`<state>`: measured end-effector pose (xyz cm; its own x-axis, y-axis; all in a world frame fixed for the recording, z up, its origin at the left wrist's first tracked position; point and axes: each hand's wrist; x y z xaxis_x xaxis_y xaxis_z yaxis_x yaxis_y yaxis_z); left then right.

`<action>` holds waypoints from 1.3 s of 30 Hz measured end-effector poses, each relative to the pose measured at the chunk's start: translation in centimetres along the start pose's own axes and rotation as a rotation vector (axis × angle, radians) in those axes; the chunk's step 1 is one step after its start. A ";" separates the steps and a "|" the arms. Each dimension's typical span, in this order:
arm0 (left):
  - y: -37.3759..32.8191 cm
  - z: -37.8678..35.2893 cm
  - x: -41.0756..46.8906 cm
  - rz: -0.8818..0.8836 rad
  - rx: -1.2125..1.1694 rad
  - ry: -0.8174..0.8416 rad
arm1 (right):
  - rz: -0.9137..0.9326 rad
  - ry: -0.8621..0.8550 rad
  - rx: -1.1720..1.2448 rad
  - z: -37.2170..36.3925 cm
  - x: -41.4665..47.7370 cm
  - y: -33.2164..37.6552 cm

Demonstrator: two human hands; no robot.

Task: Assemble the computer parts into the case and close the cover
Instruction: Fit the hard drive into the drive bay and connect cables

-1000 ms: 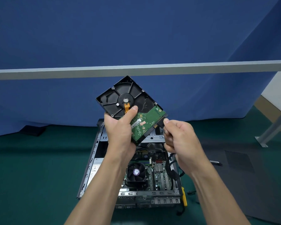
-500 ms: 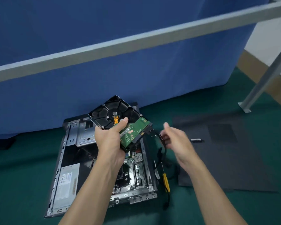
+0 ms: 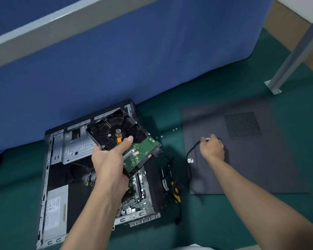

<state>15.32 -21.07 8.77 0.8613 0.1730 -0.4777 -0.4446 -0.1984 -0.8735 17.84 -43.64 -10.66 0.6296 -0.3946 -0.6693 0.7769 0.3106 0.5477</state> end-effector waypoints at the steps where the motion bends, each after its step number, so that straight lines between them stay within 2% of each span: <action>1: -0.1 0.0 0.0 0.000 0.001 -0.007 | -0.005 -0.053 -0.010 0.0 0.2 0.1; 4: -0.4 0.0 0.0 -0.007 -0.009 -0.020 | 0.052 -0.169 0.065 0.2 0.0 0.6; 8: -1.0 -0.1 -0.4 -0.034 -0.019 -0.003 | 0.187 -0.194 0.163 1.0 -1.7 2.1; 10: -1.4 -0.1 -0.8 -0.043 -0.031 0.008 | 0.273 -0.145 0.245 1.6 -3.2 3.1; 13: -2.2 -0.1 -1.4 -0.072 -0.060 0.019 | 0.433 -0.050 0.498 2.6 -6.8 4.5; 18: -3.7 0.2 -2.7 -0.159 -0.080 0.067 | 0.532 0.283 0.867 4.9 -14.4 6.9; 22: -4.8 1.1 -4.0 -0.244 -0.123 0.067 | 0.678 0.454 0.815 6.8 -20.4 7.8; 27: -6.2 3.3 -5.5 -0.318 -0.198 0.061 | 0.798 0.454 0.555 6.9 -27.3 9.2; 29: -6.8 4.4 -6.0 -0.347 -0.230 0.055 | 0.838 0.522 0.469 6.4 -29.9 9.7; 34: -8.1 7.2 -7.1 -0.438 -0.309 0.016 | 0.952 1.014 0.272 4.9 -34.9 10.4; 35: -8.3 7.7 -7.2 -0.457 -0.325 0.008 | 0.960 1.067 0.251 4.0 -35.5 10.7; 36: -8.5 8.3 -7.4 -0.472 -0.344 -0.002 | 0.959 1.059 0.253 2.9 -35.9 11.0; 39: -9.0 9.6 -7.9 -0.485 -0.429 -0.023 | 0.908 0.838 0.328 -0.4 -36.4 12.2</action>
<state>10.11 -11.36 19.47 0.9321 0.3595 -0.0448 0.1353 -0.4600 -0.8775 4.42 -25.12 20.17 0.8363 0.5471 -0.0360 0.1037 -0.0933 0.9902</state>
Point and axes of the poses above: each hand's wrist, its own x-axis towards the middle knuckle, its own z-axis out of the back of the hand, y = z × x, and after that the axes turned 14 degrees about y, right-handed
